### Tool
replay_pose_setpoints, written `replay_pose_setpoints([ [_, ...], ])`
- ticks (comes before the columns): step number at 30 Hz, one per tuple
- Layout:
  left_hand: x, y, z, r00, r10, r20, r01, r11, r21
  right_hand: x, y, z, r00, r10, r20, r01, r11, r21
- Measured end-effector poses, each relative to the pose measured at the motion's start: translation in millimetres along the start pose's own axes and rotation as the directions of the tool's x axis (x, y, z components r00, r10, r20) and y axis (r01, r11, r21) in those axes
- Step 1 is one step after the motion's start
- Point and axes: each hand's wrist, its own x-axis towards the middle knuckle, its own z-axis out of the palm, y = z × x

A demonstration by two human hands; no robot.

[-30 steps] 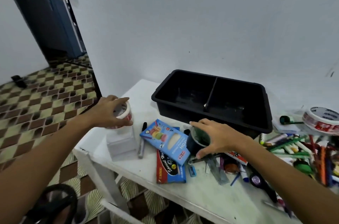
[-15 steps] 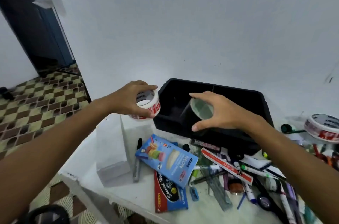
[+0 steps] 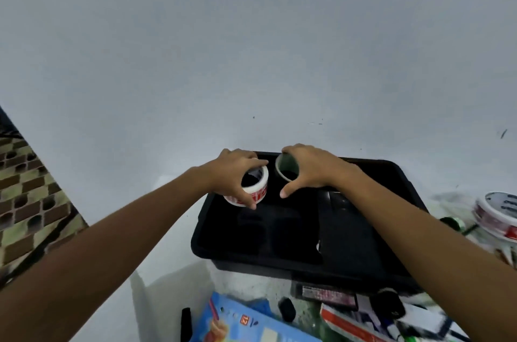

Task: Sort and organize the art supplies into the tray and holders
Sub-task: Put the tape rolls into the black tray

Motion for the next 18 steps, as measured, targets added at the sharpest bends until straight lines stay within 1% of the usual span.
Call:
replay_pose_setpoints([
  [3, 21, -10, 22, 0.999, 0.026, 0.046, -0.027, 0.999, 0.024, 22, 8, 19, 0.998, 0.031, 0.057, -0.024, 0.994, -0.108],
  [5, 30, -13, 35, 0.997, 0.038, 0.063, -0.041, 0.998, 0.04, 32, 12, 32, 0.996, 0.035, 0.081, -0.016, 0.976, -0.217],
  [7, 37, -14, 47, 0.996, 0.052, 0.069, -0.057, 0.996, 0.074, 40, 14, 44, 0.994, 0.036, 0.104, -0.006, 0.961, -0.275],
  [11, 46, -14, 61, 0.996, 0.043, 0.08, -0.052, 0.993, 0.107, 48, 14, 59, 0.987, 0.057, 0.152, -0.009, 0.953, -0.304],
  [18, 54, -14, 70, 0.994, 0.021, 0.104, -0.025, 0.999, 0.042, 53, 6, 57, 0.973, 0.128, 0.192, -0.055, 0.937, -0.346],
])
